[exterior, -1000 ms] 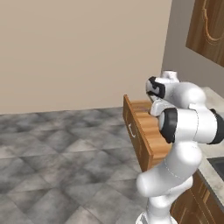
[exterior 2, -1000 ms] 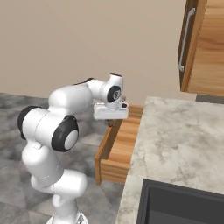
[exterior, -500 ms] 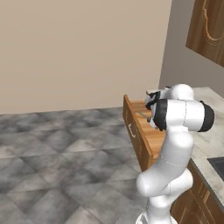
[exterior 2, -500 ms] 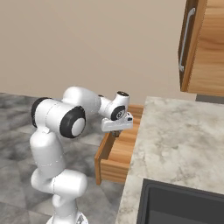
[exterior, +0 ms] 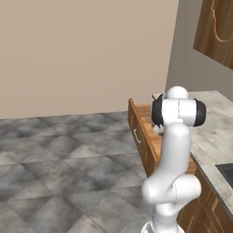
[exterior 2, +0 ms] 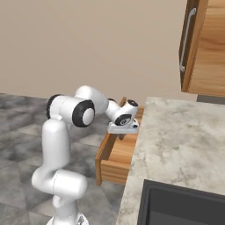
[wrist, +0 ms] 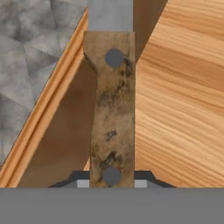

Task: Pick up the metallic utensils from the counter and place them in the open drawer. Make sure not to pick up any wooden utensils.

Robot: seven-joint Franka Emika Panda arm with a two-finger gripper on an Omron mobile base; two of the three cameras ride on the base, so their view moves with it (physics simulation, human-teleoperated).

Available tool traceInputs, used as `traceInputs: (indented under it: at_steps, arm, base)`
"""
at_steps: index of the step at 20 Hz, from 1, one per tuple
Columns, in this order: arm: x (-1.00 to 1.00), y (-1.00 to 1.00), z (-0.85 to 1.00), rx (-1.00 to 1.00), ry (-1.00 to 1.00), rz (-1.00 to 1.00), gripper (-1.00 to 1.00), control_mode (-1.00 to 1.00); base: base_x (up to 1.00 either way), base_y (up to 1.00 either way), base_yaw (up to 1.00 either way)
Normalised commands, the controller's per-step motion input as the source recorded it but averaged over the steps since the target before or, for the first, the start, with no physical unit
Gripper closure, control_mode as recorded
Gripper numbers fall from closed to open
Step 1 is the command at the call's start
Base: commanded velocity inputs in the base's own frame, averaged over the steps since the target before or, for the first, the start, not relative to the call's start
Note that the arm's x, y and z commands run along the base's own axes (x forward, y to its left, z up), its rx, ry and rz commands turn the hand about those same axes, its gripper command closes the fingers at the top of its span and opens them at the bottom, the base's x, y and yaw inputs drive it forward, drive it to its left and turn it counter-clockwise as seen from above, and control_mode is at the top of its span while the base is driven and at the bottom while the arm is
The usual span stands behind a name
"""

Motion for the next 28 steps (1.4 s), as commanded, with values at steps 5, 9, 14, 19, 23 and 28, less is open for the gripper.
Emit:
traceInputs:
  at_steps: [5, 9, 14, 19, 23, 28]
  arm:
    - [0.46, -0.07, -0.01, 0.09, 0.00, -0.19, 1.00, -1.00]
    - [0.61, 0.00, -0.35, 0.11, 0.00, -0.24, 1.00, -1.00]
    - [0.28, -0.02, -0.52, 0.12, -0.02, -0.17, 1.00, -1.00]
    - [-0.01, 0.00, -0.21, 0.01, -0.03, -0.05, 1.00, -1.00]
    - [-0.02, 0.04, -0.19, -0.05, -0.01, -0.05, 1.00, -1.00]
    - [0.00, 0.00, -0.06, -0.01, 0.00, -0.13, 1.00, -1.00]
  base:
    - [0.00, 0.00, 0.00]
    - [0.00, 0.00, 0.00]
    - [0.00, 0.00, 0.00]
    - [0.00, 0.00, 0.00]
    - [0.00, 0.00, 0.00]
    - [0.00, 0.00, 0.00]
